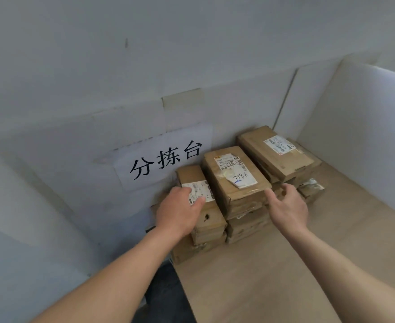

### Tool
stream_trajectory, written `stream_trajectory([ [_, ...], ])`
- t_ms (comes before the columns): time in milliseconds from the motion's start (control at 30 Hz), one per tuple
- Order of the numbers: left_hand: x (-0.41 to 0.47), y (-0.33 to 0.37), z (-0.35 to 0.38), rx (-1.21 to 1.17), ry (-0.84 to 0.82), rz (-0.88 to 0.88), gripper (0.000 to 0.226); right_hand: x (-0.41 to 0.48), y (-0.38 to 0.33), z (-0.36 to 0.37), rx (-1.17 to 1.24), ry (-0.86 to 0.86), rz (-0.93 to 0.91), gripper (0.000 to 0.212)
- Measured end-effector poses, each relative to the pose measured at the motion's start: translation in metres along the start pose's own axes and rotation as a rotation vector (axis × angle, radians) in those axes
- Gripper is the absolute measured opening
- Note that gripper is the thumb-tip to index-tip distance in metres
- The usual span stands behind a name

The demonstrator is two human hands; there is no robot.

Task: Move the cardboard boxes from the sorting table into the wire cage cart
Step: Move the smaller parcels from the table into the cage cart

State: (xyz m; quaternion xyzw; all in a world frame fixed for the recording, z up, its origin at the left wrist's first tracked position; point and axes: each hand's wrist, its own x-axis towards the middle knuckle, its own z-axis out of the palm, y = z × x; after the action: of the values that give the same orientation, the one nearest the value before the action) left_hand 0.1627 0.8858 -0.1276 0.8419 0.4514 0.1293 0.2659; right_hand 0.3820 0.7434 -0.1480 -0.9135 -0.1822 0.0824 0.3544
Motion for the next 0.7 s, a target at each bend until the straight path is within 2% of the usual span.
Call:
stream_trajectory([
  [167,0.04,0.051,0.013,-0.085,0.034,0.094,0.049,0.037,0.012,-0.015,0.111,0.106,0.102,0.06],
  [333,0.069,0.099,0.032,-0.101,-0.017,0.165,0.054,0.074,0.016,-0.032,0.136,0.154,0.115,0.067],
  [433,0.081,0.124,0.048,-0.096,-0.069,0.157,0.051,0.095,0.018,-0.04,0.14,0.138,0.131,0.071],
  [533,0.088,0.142,0.063,-0.067,-0.086,0.119,0.039,0.113,0.021,-0.046,0.139,0.101,0.14,0.063],
  [700,0.098,0.164,0.076,-0.053,-0.11,0.104,0.041,0.131,0.024,-0.049,0.189,0.04,0.136,0.056],
])
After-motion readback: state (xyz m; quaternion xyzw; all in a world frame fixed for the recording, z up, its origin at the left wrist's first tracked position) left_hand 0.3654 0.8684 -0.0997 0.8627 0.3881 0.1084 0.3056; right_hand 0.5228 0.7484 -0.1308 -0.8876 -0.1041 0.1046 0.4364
